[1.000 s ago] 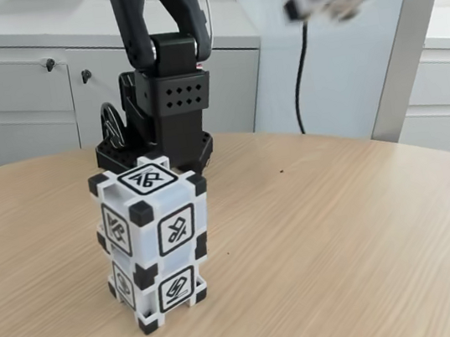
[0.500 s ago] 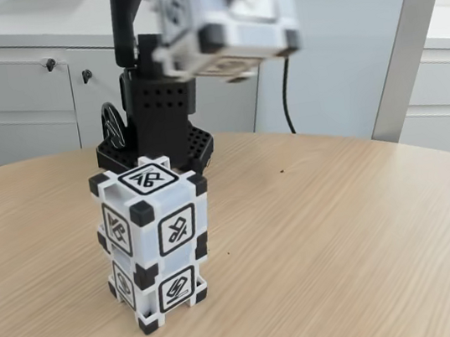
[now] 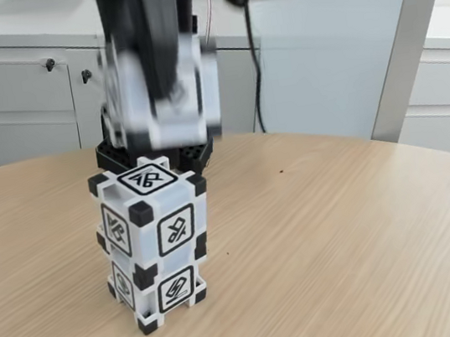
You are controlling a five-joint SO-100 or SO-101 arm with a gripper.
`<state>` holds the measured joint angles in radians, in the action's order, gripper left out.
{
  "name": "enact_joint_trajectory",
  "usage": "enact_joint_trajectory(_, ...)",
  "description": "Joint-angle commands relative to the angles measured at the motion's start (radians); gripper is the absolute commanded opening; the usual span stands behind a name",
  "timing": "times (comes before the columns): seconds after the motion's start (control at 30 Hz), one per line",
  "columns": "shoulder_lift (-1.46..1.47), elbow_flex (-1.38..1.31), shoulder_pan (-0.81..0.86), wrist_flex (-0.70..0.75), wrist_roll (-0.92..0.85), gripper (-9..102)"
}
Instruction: Stack cubes from left to right.
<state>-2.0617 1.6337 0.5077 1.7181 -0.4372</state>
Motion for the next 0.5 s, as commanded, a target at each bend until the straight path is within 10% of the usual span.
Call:
enact_joint_trajectory(0.0, -0.023, 0.034, 0.008, 0.002, -0.017, 10)
enact_joint_trajectory(0.47, -0.021, 0.037, 0.009, -0.002, -0.020, 9)
